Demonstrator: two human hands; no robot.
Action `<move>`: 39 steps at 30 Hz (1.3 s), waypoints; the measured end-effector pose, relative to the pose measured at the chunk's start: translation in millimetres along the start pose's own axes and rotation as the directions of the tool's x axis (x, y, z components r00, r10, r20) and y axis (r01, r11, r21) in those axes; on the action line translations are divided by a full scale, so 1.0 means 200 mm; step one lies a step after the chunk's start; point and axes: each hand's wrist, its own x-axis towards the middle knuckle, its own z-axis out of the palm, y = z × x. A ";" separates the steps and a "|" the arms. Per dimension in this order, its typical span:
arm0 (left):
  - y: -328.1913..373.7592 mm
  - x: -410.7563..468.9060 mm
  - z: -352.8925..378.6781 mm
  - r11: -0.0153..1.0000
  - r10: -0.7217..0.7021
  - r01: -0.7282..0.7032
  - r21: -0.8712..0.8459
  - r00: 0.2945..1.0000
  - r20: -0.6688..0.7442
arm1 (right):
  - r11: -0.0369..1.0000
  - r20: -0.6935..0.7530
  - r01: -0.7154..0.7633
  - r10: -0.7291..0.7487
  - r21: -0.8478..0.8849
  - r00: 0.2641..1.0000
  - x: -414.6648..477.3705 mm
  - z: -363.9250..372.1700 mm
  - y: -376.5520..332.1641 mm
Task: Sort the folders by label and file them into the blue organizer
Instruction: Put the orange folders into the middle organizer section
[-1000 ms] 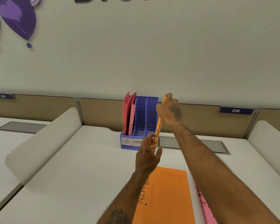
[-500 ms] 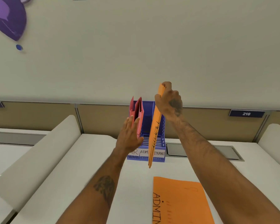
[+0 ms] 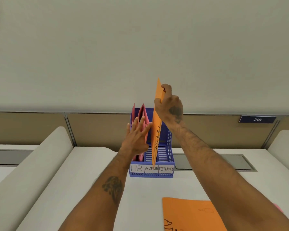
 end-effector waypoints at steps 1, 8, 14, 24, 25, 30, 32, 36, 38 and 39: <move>-0.01 0.01 0.01 1.000 -0.004 0.004 0.019 1.000 -0.004 | 1.000 -0.006 -0.004 0.004 0.003 1.000 0.00 0.03 0.01; -0.12 0.02 0.03 1.000 -0.005 0.005 -0.002 1.000 -0.008 | 0.999 -0.018 0.024 -0.024 0.029 1.000 0.01 0.23 0.07; -0.19 -0.01 0.05 0.998 -0.049 0.047 -0.043 0.997 -0.067 | 0.998 0.008 0.048 -0.048 0.034 0.999 -0.04 0.36 0.10; -0.23 -0.06 0.08 0.990 -0.081 0.058 -0.131 0.981 -0.179 | 0.995 0.016 0.071 -0.072 0.065 0.997 -0.10 0.53 0.09; -0.24 -0.06 0.09 0.989 -0.080 0.055 -0.134 0.979 -0.188 | 0.995 0.008 0.080 -0.081 0.063 0.997 -0.09 0.55 0.09; -0.26 -0.06 0.10 0.991 -0.069 0.044 -0.128 0.977 -0.202 | 0.996 -0.001 0.076 -0.076 0.056 0.997 -0.05 0.60 0.13; -0.27 -0.07 0.11 0.991 -0.070 0.044 -0.125 0.975 -0.212 | 0.996 0.002 0.067 -0.067 0.055 0.998 -0.04 0.62 0.14; -0.27 -0.06 0.12 0.991 -0.067 0.040 -0.126 0.974 -0.215 | 0.995 0.000 0.083 -0.083 0.046 0.997 -0.02 0.64 0.15; -0.27 -0.06 0.12 0.991 -0.067 0.041 -0.126 0.974 -0.216 | 0.996 -0.009 0.074 -0.074 0.057 0.997 -0.03 0.64 0.16; -0.27 -0.06 0.12 0.991 -0.068 0.041 -0.124 0.974 -0.215 | 0.996 -0.014 0.065 -0.064 0.061 0.998 -0.04 0.65 0.16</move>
